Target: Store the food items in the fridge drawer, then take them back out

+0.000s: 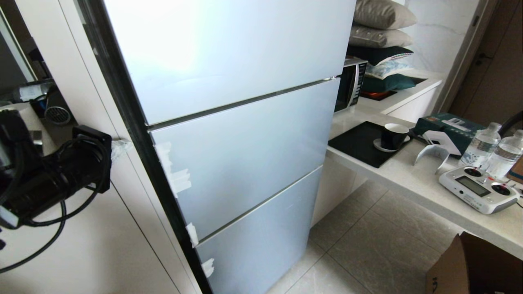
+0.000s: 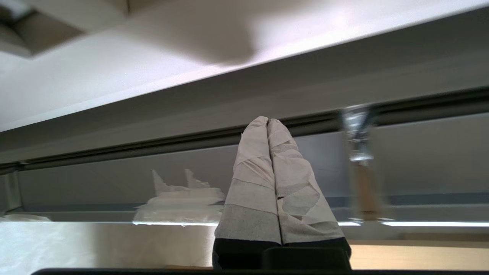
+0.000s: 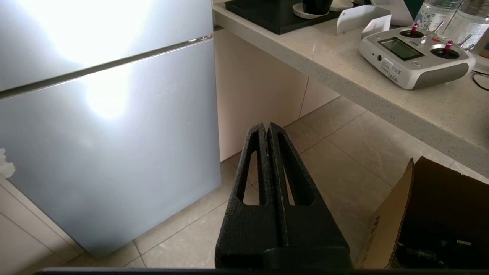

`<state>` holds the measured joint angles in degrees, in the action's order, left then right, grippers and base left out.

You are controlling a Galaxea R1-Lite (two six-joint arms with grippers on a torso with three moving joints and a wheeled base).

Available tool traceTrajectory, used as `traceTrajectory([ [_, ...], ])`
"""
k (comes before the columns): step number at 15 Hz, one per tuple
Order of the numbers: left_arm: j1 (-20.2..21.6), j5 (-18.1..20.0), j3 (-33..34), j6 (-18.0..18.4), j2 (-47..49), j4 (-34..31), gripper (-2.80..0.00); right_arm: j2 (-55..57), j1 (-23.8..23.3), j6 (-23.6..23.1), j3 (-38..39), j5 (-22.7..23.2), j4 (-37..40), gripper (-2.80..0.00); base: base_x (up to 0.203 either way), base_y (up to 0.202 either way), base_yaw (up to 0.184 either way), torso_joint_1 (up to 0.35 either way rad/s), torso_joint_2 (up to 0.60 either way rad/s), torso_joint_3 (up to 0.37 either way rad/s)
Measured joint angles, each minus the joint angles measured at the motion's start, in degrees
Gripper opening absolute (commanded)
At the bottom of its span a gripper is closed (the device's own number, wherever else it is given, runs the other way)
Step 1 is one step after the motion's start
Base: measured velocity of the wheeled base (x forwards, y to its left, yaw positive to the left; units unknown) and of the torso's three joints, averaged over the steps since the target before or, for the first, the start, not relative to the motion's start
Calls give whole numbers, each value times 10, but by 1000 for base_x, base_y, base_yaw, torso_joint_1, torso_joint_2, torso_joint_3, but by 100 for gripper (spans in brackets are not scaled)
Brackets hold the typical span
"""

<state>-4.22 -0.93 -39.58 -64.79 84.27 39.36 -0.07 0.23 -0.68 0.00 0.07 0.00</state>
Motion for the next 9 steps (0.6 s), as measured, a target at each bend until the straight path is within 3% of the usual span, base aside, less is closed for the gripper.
traceTrajectory([
  [5, -66, -87, -22, 12, 33, 3, -280, 0, 0, 0, 0, 0, 0, -280, 0, 0, 0, 0, 0, 0],
  [9, -105, -135, -27, 14, 51, 34, -280, 0, 0, 0, 0, 0, 0, -280, 0, 0, 0, 0, 0, 0],
])
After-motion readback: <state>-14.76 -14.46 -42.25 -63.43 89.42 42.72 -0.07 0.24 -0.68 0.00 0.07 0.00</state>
